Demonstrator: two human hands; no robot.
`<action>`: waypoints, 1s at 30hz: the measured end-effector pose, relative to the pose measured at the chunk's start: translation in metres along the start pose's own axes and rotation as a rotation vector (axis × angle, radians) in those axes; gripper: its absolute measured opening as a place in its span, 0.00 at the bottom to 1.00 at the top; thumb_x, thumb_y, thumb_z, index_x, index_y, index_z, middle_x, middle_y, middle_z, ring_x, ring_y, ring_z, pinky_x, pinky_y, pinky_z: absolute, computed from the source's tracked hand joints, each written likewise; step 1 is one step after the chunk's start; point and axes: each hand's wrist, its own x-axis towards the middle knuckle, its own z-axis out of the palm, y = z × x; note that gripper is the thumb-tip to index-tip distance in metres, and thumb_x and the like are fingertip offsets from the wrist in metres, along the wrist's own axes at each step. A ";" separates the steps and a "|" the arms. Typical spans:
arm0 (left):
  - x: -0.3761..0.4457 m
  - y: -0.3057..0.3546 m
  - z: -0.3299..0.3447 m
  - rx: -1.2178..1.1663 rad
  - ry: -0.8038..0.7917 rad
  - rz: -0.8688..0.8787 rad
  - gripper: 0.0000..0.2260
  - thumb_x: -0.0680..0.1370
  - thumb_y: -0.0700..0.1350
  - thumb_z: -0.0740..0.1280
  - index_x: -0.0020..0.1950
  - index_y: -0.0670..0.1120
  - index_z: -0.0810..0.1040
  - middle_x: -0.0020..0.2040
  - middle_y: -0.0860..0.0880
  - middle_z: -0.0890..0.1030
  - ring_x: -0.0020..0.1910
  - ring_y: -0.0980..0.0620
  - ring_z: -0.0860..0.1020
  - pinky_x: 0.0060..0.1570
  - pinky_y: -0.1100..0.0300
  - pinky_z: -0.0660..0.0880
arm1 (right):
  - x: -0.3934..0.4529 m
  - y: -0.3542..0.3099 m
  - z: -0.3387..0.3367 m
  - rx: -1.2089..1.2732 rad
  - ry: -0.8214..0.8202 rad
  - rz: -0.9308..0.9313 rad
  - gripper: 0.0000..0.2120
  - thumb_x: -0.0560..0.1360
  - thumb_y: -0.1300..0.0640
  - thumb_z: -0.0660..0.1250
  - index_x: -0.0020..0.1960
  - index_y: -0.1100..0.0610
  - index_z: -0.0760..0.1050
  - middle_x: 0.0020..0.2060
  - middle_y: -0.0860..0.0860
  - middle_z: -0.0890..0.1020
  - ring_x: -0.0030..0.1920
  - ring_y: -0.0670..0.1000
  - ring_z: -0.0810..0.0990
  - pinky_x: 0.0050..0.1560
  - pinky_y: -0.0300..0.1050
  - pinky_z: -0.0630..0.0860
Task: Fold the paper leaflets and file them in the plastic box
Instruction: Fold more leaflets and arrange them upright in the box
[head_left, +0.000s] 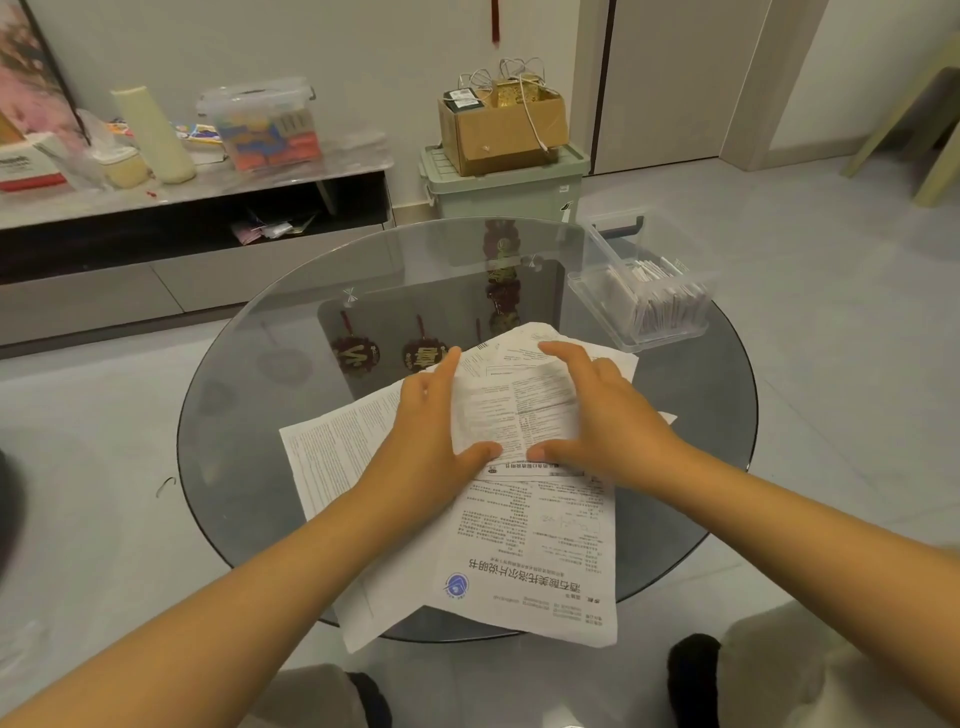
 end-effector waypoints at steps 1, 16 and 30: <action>0.000 0.000 0.001 0.035 -0.024 0.010 0.41 0.74 0.53 0.70 0.77 0.55 0.45 0.73 0.52 0.55 0.70 0.53 0.63 0.59 0.63 0.63 | 0.001 0.001 -0.002 -0.004 -0.030 0.011 0.47 0.65 0.45 0.76 0.72 0.39 0.48 0.67 0.53 0.64 0.65 0.56 0.68 0.63 0.53 0.70; -0.006 0.011 0.008 0.390 0.236 0.364 0.12 0.75 0.51 0.69 0.59 0.54 0.79 0.70 0.52 0.66 0.68 0.49 0.58 0.66 0.54 0.50 | -0.003 0.008 -0.029 0.014 -0.169 0.053 0.27 0.69 0.58 0.74 0.66 0.51 0.72 0.46 0.48 0.79 0.41 0.45 0.78 0.38 0.30 0.70; -0.016 0.017 0.008 0.450 0.098 0.398 0.08 0.71 0.60 0.70 0.44 0.58 0.84 0.71 0.51 0.70 0.75 0.50 0.59 0.70 0.47 0.30 | -0.021 -0.010 -0.025 0.381 -0.269 0.190 0.27 0.67 0.58 0.75 0.64 0.53 0.74 0.49 0.47 0.83 0.53 0.48 0.79 0.56 0.41 0.72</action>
